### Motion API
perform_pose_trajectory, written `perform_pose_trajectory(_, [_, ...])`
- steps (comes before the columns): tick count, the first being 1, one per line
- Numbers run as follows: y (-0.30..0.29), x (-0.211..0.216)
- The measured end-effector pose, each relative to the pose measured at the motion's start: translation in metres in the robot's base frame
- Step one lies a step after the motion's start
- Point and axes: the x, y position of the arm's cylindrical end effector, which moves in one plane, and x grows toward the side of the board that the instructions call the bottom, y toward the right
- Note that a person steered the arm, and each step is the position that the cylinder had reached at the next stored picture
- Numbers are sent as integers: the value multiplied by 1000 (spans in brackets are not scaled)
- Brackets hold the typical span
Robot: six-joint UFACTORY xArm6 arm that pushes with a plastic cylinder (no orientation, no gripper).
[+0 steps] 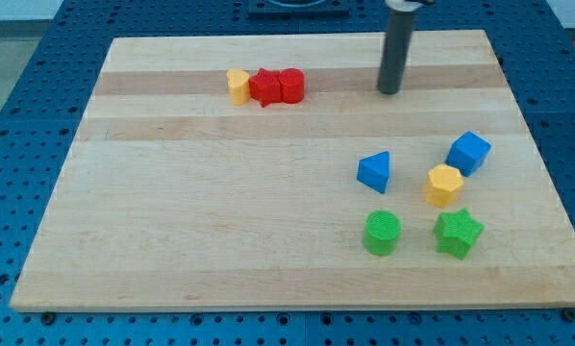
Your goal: Point your arm at green star
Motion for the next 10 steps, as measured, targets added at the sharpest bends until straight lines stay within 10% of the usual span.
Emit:
perform_pose_trajectory(4, [58,9])
perform_pose_trajectory(10, [107,175])
